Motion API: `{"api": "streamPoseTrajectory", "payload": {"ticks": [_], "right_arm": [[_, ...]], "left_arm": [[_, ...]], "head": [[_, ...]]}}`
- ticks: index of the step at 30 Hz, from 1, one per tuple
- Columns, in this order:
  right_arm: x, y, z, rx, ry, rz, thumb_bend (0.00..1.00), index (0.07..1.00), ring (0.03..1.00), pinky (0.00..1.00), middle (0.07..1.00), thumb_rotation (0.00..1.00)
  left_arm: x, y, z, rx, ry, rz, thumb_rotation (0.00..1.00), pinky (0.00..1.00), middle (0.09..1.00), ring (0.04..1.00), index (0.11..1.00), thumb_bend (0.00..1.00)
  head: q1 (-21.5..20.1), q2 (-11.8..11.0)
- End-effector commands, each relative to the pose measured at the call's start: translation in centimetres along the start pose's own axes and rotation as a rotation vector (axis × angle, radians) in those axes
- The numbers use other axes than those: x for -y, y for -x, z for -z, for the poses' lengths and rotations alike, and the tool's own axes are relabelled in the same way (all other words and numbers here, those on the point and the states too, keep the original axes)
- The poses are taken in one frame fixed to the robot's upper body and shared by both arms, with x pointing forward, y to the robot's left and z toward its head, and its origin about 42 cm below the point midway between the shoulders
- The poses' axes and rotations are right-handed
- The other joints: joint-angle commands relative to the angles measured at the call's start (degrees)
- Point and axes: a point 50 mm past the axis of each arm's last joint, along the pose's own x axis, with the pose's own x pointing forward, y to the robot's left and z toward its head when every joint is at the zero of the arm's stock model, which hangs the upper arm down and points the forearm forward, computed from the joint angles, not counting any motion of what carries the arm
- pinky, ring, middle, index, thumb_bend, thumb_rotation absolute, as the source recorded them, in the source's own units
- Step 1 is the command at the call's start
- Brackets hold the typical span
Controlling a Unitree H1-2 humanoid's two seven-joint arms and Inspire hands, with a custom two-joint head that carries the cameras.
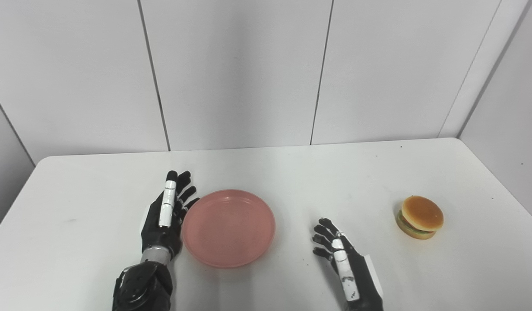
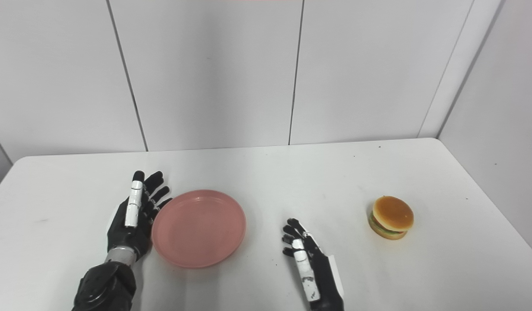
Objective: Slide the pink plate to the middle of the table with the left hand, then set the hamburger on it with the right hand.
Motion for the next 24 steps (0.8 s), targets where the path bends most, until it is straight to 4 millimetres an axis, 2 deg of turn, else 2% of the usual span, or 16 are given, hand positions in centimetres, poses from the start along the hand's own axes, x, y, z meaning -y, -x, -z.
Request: {"api": "streamPoseTrajectory", "payload": {"ticks": [1, 8, 10, 13, 18, 21, 24], "right_arm": [[-1.3, 1.0, 0.3, 0.016, -0.045, 0.031, 0.78, 0.919, 0.830, 0.77, 0.929, 0.99], [-1.3, 0.9, 0.5, 0.056, -0.016, 0.040, 0.75, 0.933, 0.836, 0.78, 0.926, 1.00], [-1.1, 0.7, -0.2, 0.140, 0.003, 0.085, 0.72, 0.937, 0.833, 0.78, 0.923, 1.00], [0.3, -0.3, -1.5, 0.308, 0.135, 0.166, 0.66, 0.965, 0.833, 0.78, 0.924, 1.00], [2.8, -2.5, -4.5, 0.499, 0.331, 0.244, 0.70, 0.930, 0.804, 0.74, 0.868, 1.00], [3.8, -3.6, -6.6, 0.596, 0.430, 0.278, 0.68, 0.918, 0.794, 0.72, 0.858, 1.00], [5.4, -4.8, -8.8, 0.662, 0.568, 0.320, 0.69, 0.893, 0.813, 0.75, 0.867, 1.00]], "left_arm": [[0.3, -0.5, -1.5, 0.037, -0.004, 0.022, 0.80, 0.79, 0.901, 0.882, 0.756, 0.88], [-0.4, -0.5, -1.6, 0.029, 0.011, 0.013, 0.81, 0.81, 0.890, 0.893, 0.762, 0.86], [-0.4, -0.7, -1.6, 0.027, 0.012, 0.013, 0.81, 0.81, 0.889, 0.893, 0.763, 0.86], [-0.5, -1.1, -1.5, 0.024, 0.003, 0.018, 0.82, 0.80, 0.885, 0.890, 0.765, 0.87], [-0.3, -1.5, -1.4, 0.019, 0.009, 0.032, 0.82, 0.79, 0.879, 0.870, 0.768, 0.88], [0.0, -1.4, -1.2, 0.012, 0.025, 0.036, 0.81, 0.80, 0.865, 0.862, 0.767, 0.88], [0.3, -1.4, -0.9, 0.006, 0.038, 0.039, 0.80, 0.80, 0.854, 0.868, 0.769, 0.88]], "head": [[-0.1, 0.0], [-0.6, -0.2], [-0.9, -0.5], [-1.1, -0.8], [-1.1, -1.2], [-1.0, -1.2], [-0.8, -1.0]]}}
